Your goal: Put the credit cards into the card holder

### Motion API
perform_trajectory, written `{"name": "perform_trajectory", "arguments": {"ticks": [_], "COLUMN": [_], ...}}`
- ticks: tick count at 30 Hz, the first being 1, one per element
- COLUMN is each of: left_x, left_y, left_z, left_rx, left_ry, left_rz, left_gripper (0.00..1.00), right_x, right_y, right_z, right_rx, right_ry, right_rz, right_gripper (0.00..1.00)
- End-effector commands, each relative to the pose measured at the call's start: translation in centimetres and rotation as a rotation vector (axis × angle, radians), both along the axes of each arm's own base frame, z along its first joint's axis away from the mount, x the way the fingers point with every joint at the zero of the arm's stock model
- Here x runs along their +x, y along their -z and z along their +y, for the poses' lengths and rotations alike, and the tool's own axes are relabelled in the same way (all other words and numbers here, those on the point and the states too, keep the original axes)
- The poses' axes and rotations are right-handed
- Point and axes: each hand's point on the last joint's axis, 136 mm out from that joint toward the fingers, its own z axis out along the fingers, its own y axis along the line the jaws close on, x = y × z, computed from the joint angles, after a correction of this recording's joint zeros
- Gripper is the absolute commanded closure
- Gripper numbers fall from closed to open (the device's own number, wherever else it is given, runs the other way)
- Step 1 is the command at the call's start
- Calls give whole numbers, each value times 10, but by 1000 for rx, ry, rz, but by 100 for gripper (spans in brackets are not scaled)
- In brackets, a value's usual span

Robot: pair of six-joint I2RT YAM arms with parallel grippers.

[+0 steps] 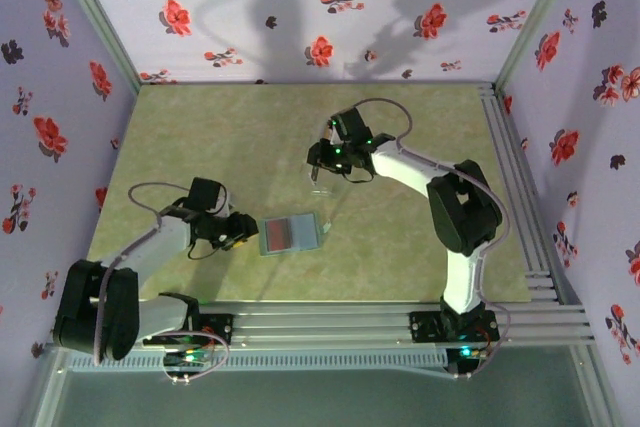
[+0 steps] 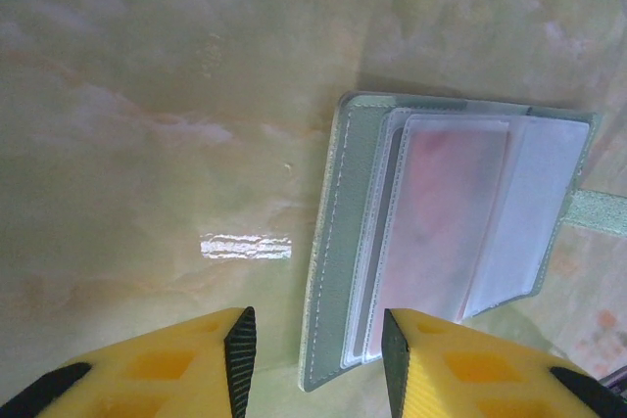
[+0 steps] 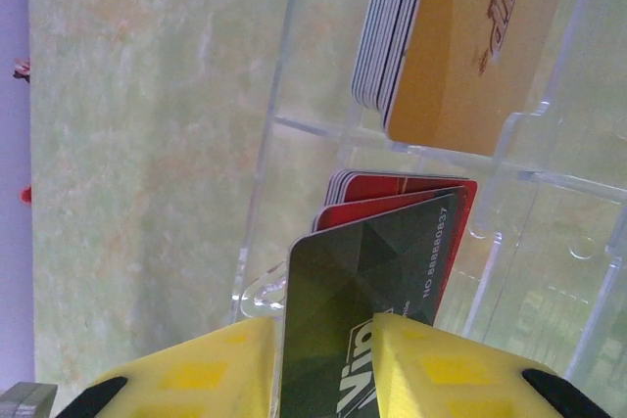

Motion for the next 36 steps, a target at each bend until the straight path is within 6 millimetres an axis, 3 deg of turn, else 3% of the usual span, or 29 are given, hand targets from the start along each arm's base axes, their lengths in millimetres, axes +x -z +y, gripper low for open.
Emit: {"name": "perform_trajectory", "arguments": {"ticks": [1,10,12,14,15,19,21,26,29,33,36], "left_x": [0,0,0,0,-1,1,8,68,104,137,157], "left_y": [0,4,4,2,2,4,-4,-54,-74,-81,-67], "left_z": [-2,-2,-3,-5,-5,-3,-11,-32,-44,-57,-61], "left_rx": [-19,-17,-22,-36,-33,-20,-70,-193,-222,-256,-250], "left_ry": [20,23,20,25,29,19,18,-29,-9,-6,-15], "left_rz": [-3,0,9,10,5,3,-16,-196,-239,-263,-254], "left_gripper": [58,58,58,58,58,57,56,44,44,44,48], "right_x": [2,1,-1,-3,-2,-3,-4,1,0,-2,-1], "right_y": [-30,-34,-33,-26,-23,-13,-10,3,2,-3,-10], "right_z": [0,-5,-5,-12,-16,-4,3,0,0,2,1], "right_rx": [59,63,62,33,14,73,104,85,102,126,141], "right_ry": [9,15,18,48,62,59,64,116,125,122,128], "right_rz": [-65,-71,-53,-41,-37,23,39,79,82,98,84], "right_gripper": [70,83,74,53,47,41,40,39,35,30,24]}}
